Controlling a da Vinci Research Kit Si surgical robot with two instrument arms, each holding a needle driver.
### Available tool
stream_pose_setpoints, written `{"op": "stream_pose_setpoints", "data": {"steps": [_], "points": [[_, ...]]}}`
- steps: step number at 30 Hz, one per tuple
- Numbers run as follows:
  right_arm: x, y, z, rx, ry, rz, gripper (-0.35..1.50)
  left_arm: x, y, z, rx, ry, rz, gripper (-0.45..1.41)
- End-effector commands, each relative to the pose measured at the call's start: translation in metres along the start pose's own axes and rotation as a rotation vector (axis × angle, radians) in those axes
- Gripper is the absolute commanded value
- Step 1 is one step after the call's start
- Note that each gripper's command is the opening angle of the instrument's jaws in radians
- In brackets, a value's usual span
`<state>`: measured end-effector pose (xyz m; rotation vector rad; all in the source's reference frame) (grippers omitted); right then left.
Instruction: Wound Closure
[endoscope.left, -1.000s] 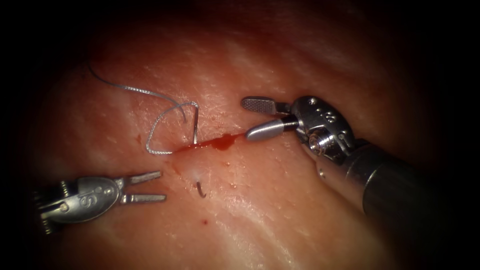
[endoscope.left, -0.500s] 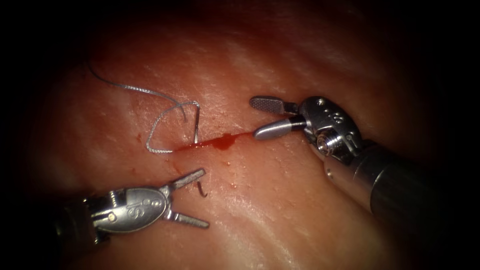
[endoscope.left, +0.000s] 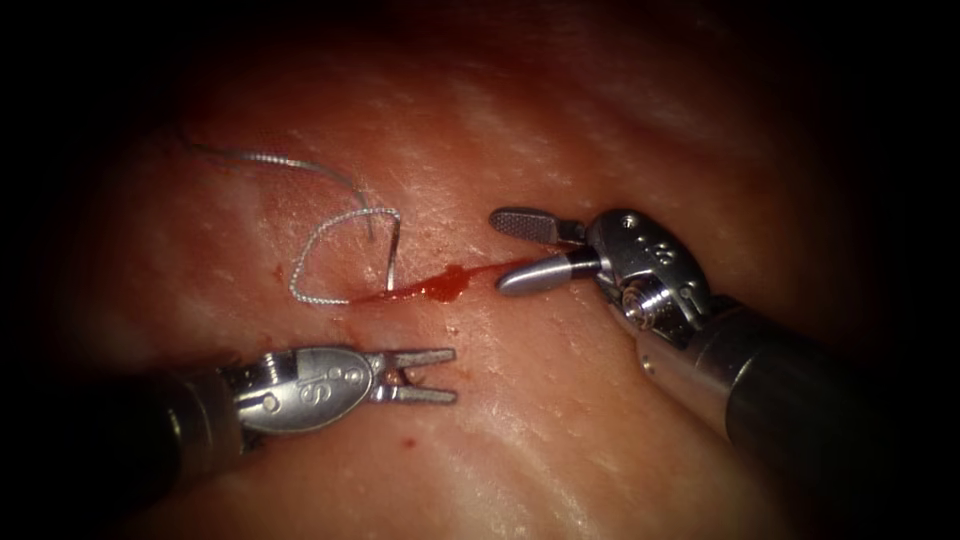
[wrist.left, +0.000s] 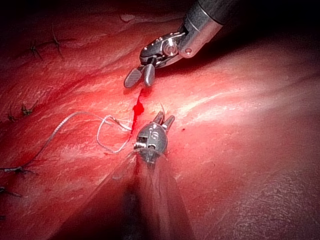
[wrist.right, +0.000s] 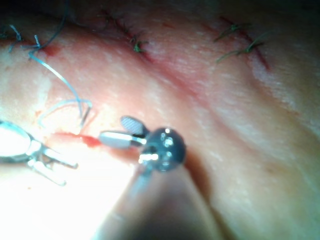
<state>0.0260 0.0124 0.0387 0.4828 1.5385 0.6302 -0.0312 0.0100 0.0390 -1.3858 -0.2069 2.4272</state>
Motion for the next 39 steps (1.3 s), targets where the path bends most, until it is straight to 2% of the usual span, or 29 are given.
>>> {"op": "stream_pose_setpoints", "data": {"steps": [1,6,9,10,13,14,17,25,29,33,36,39], "points": [[0.0000,0.0004,0.0006,0.002,0.005,-0.003,1.28,-0.0004,-0.0006,0.0003,0.012,-0.006,-0.037,-0.45],[0.0000,0.0000,0.0006,0.003,0.004,-0.002,1.28,-0.0003,-0.0004,-0.0006,0.002,-0.015,-0.132,-0.45],[0.0001,-0.0003,0.0005,0.003,0.007,-0.002,1.28,0.0011,0.0002,-0.0015,-0.022,-0.010,-0.252,-0.45],[0.0000,-0.0004,0.0005,0.003,0.007,-0.002,1.28,0.0023,0.0006,-0.0021,-0.046,0.022,-0.341,-0.45],[0.0000,-0.0006,0.0005,0.003,0.007,-0.002,1.28,0.0042,0.0013,-0.0031,-0.112,0.099,-0.492,-0.45],[-0.0001,-0.0006,0.0005,0.004,0.007,-0.003,1.28,0.0057,0.0019,-0.0038,-0.165,0.149,-0.564,-0.45],[-0.0001,-0.0006,0.0006,0.003,0.007,-0.003,1.28,0.0076,0.0028,-0.0049,-0.231,0.205,-0.624,-0.45],[-0.0007,-0.0009,0.0007,-0.001,0.007,-0.009,1.28,0.0122,0.0049,-0.0074,-0.338,0.263,-0.640,-0.45],[-0.0011,-0.0010,0.0007,-0.001,0.007,-0.018,1.28,0.0143,0.0050,-0.0088,-0.364,0.299,-0.648,-0.45],[-0.0012,-0.0013,0.0007,0.002,0.010,-0.019,1.26,0.0166,0.0038,-0.0107,-0.281,0.331,-0.442,-0.45],[-0.0011,-0.0020,0.0007,0.028,0.016,-0.018,1.26,0.0181,0.0016,-0.0124,-0.187,0.336,-0.274,-0.45],[-0.0008,-0.0031,0.0009,0.039,0.017,-0.021,1.26,0.0190,-0.0008,-0.0136,-0.139,0.329,-0.210,-0.45]]}}
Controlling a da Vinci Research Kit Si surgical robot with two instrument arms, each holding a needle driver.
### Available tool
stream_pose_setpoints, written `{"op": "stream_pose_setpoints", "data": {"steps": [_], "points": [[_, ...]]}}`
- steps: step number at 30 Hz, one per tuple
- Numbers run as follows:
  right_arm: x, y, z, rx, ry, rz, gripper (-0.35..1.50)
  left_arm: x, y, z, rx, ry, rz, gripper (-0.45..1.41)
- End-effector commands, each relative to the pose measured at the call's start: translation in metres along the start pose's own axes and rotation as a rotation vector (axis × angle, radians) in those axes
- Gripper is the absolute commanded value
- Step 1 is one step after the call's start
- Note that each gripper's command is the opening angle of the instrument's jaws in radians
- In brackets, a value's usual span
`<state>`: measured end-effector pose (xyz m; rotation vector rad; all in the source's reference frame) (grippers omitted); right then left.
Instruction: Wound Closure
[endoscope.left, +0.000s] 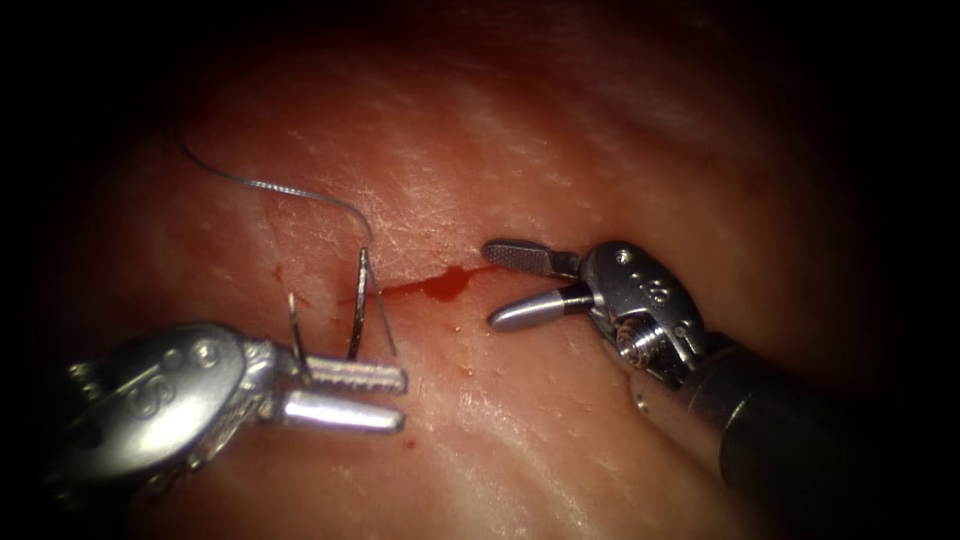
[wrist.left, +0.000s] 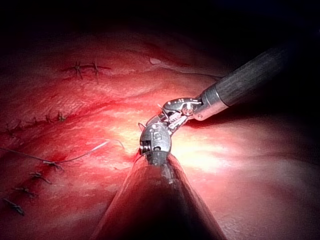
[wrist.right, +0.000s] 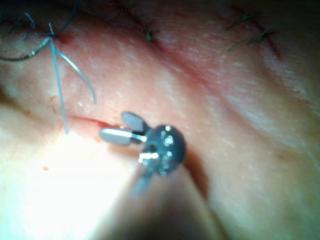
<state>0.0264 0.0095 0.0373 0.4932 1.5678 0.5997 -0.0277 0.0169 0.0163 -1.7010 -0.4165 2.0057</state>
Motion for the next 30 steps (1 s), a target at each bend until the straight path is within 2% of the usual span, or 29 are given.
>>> {"op": "stream_pose_setpoints", "data": {"steps": [1,4,7,10,17,20,21,25,27,28,29,30], "points": [[0.0006,-0.0007,0.0010,0.002,-0.003,-0.044,1.30,0.0009,-0.0017,-0.0002,0.019,-0.011,0.060,-0.45],[0.0016,-0.0023,0.0017,-0.014,-0.054,-0.091,1.33,0.0026,-0.0037,-0.0016,0.047,0.014,0.103,-0.45],[0.0029,-0.0054,0.0035,-0.019,-0.110,-0.119,1.23,0.0047,-0.0064,-0.0041,0.088,0.043,0.132,-0.45],[0.0032,-0.0069,0.0056,-0.046,-0.183,-0.120,1.16,0.0054,-0.0065,-0.0059,0.114,0.058,0.147,-0.45],[0.0016,-0.0066,0.0075,-0.097,-0.231,-0.142,0.98,0.0040,-0.0047,-0.0072,0.134,0.076,0.163,-0.45],[0.0002,-0.0067,0.0086,-0.101,-0.271,-0.172,0.89,0.0027,-0.0046,-0.0070,0.138,0.076,0.173,-0.45],[-0.0005,-0.0067,0.0090,-0.105,-0.292,-0.184,0.81,0.0023,-0.0046,-0.0069,0.138,0.076,0.175,-0.45],[-0.0020,-0.0060,0.0096,-0.108,-0.333,-0.208,0.73,0.0022,-0.0044,-0.0069,0.137,0.081,0.177,-0.45],[-0.0021,-0.0058,0.0094,-0.099,-0.347,-0.238,0.46,0.0023,-0.0043,-0.0069,0.137,0.084,0.177,-0.45],[-0.0021,-0.0057,0.0093,-0.089,-0.360,-0.253,0.24,0.0023,-0.0042,-0.0069,0.132,0.087,0.178,-0.45],[-0.0015,-0.0057,0.0088,-0.075,-0.371,-0.278,-0.35,0.0023,-0.0041,-0.0069,0.132,0.087,0.178,-0.45],[-0.0013,-0.0057,0.0084,-0.066,-0.371,-0.293,-0.35,0.0022,-0.0041,-0.0069,0.133,0.087,0.179,-0.45]]}}
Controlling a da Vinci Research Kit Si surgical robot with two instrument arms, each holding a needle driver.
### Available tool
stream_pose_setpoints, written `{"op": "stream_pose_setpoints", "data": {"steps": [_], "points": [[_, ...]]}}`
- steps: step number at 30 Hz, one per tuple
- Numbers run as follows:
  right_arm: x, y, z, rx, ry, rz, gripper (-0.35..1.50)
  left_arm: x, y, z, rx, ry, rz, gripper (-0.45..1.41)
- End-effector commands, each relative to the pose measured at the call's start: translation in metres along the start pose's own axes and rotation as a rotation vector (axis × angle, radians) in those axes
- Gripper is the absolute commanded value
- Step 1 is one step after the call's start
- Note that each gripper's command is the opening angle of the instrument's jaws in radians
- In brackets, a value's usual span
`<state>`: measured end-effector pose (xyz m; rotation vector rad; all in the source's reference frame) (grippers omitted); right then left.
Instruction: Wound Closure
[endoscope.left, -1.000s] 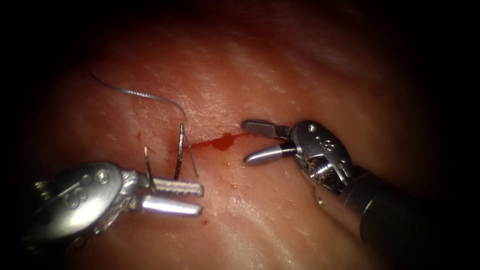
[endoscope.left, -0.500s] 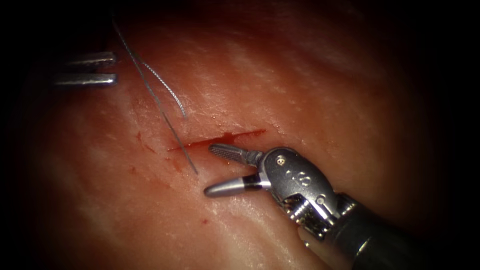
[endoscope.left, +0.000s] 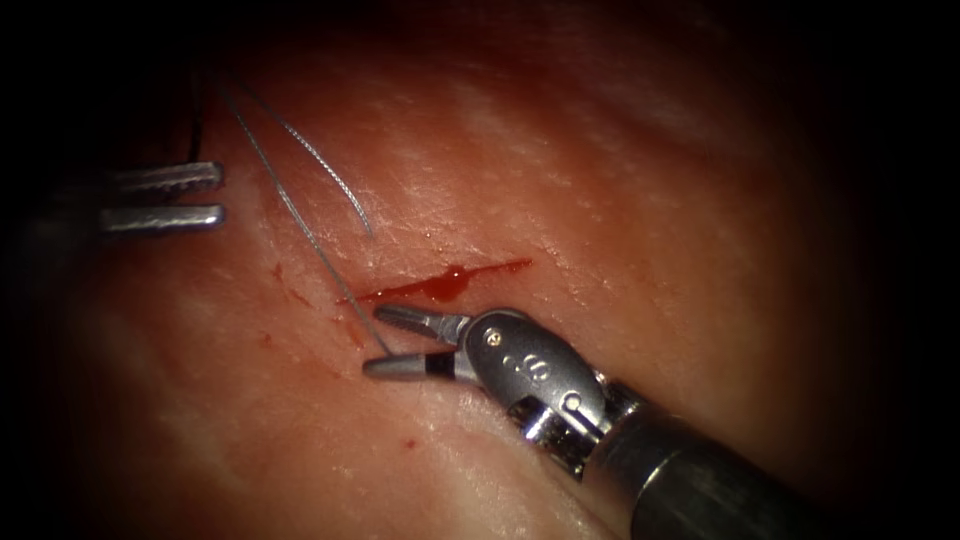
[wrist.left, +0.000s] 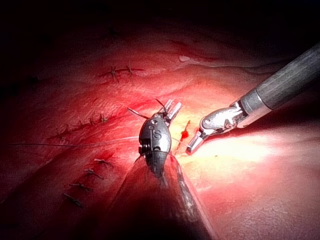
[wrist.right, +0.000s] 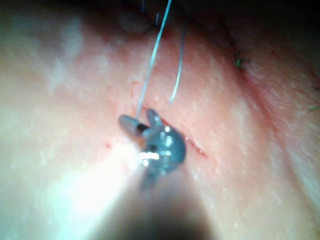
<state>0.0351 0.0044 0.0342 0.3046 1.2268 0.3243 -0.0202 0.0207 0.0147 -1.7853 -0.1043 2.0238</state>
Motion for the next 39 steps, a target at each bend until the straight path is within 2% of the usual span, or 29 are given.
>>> {"op": "stream_pose_setpoints", "data": {"steps": [1,3,7,10,17,18,21,22,24,25,26,27,29,30,32,39], "points": [[0.0003,0.0007,-0.0006,0.005,0.003,-0.024,-0.35,-0.0005,-0.0003,0.0006,-0.002,0.003,0.003,-0.45],[0.0006,0.0008,-0.0018,0.015,0.005,-0.032,-0.35,-0.0007,-0.0001,0.0007,-0.003,0.005,0.005,-0.45],[0.0010,0.0005,-0.0064,-0.004,-0.015,-0.024,-0.35,-0.0017,0.0009,0.0019,-0.026,0.027,0.022,-0.45],[0.0008,-0.0018,-0.0111,-0.011,-0.026,-0.018,-0.35,-0.0035,0.0028,0.0039,-0.062,0.056,0.031,-0.45],[0.0018,-0.0072,-0.0172,0.005,-0.032,-0.019,-0.35,-0.0078,0.0061,0.0071,-0.113,0.065,0.016,-0.45],[0.0026,-0.0088,-0.0186,0.007,-0.037,-0.018,-0.35,-0.0089,0.0068,0.0077,-0.123,0.067,0.009,-0.45],[0.0043,-0.0109,-0.0200,0.022,-0.049,-0.012,-0.35,-0.0100,0.0072,0.0080,-0.137,0.073,-0.006,-0.45],[0.0060,-0.0121,-0.0206,0.035,-0.034,-0.011,-0.35,-0.0103,0.0072,0.0078,-0.141,0.073,-0.009,-0.45],[0.0074,-0.0123,-0.0205,0.034,-0.007,-0.024,-0.35,-0.0103,0.0071,0.0073,-0.134,0.068,-0.010,-0.45],[0.0082,-0.0120,-0.0202,0.017,0.012,-0.038,0.07,-0.0100,0.0067,0.0064,-0.126,0.061,-0.014,-0.45],[0.0085,-0.0116,-0.0200,-0.016,0.012,-0.038,0.58,-0.0097,0.0065,0.0058,-0.119,0.052,-0.017,-0.45],[0.0086,-0.0112,-0.0197,-0.032,0.015,-0.039,0.83,-0.0094,0.0061,0.0051,-0.110,0.052,-0.021,-0.45],[0.0087,-0.0102,-0.0192,-0.052,0.035,-0.036,1.08,-0.0085,0.0052,0.0033,-0.085,0.049,-0.032,-0.45],[0.0085,-0.0092,-0.0187,-0.066,0.055,-0.028,1.21,-0.0076,0.0041,0.0013,-0.053,0.049,-0.034,-0.45],[0.0080,-0.0078,-0.0180,-0.074,0.081,-0.028,1.32,-0.0068,0.0031,-0.0005,-0.023,0.044,-0.016,-0.45],[0.0055,-0.0040,-0.0150,-0.089,0.102,-0.026,1.32,-0.0044,-0.0002,-0.0057,0.084,0.034,-0.005,-0.45]]}}
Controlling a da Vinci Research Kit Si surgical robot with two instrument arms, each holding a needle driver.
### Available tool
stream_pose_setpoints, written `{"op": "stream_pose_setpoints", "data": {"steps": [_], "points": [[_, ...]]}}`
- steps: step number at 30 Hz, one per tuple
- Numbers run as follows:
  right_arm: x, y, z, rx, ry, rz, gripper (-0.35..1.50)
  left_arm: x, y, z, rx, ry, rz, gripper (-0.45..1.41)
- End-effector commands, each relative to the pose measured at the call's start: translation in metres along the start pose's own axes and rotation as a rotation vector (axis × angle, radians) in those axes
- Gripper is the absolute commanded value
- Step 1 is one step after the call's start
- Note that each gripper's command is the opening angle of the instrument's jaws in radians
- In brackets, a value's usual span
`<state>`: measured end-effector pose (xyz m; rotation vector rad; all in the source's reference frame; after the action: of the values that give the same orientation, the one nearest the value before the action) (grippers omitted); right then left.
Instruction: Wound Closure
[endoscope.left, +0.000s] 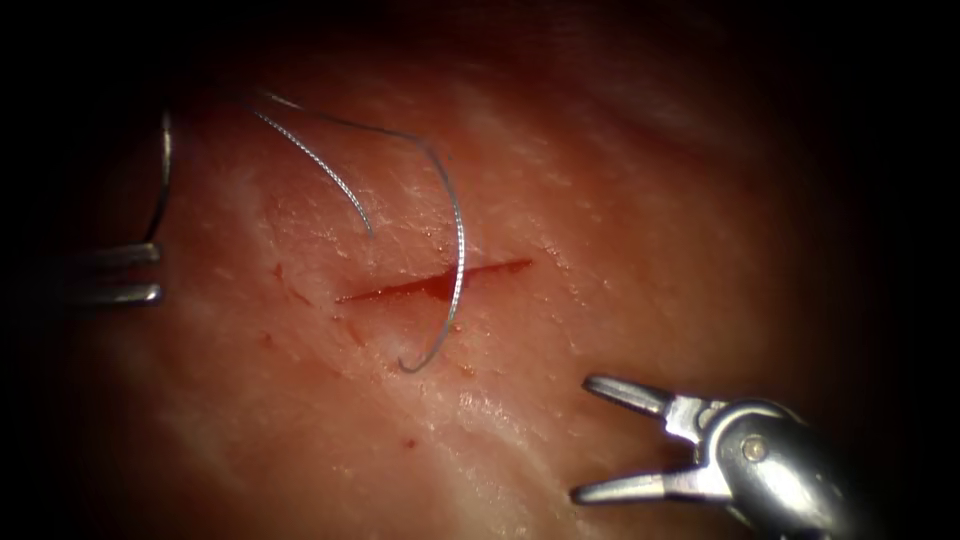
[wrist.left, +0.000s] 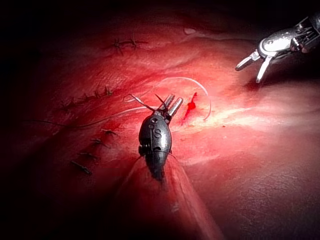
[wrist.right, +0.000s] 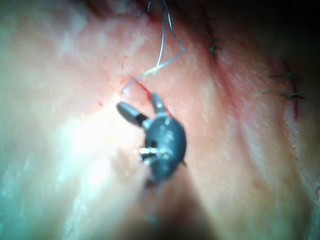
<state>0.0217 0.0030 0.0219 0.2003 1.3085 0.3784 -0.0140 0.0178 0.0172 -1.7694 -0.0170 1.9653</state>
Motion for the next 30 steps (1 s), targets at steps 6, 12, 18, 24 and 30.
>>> {"op": "stream_pose_setpoints", "data": {"steps": [6,12,18,24,30], "points": [[-0.0053,0.0008,0.0088,0.012,0.010,-0.010,1.08,-0.0004,-0.0005,0.0006,0.002,0.005,0.008,-0.45],[-0.0079,0.0017,0.0149,0.010,-0.008,-0.005,0.95,-0.0007,-0.0004,0.0019,-0.013,0.019,0.009,-0.45],[-0.0079,0.0024,0.0168,0.027,-0.009,-0.004,0.27,-0.0009,0.0000,0.0026,-0.021,0.027,0.012,-0.45],[-0.0080,0.0022,0.0160,0.083,-0.029,-0.014,-0.35,-0.0011,0.0006,0.0029,-0.051,0.048,0.015,-0.45],[-0.0077,0.0012,0.0105,0.074,-0.052,-0.019,-0.35,-0.0012,0.0017,0.0041,-0.141,0.108,0.011,-0.45]]}}
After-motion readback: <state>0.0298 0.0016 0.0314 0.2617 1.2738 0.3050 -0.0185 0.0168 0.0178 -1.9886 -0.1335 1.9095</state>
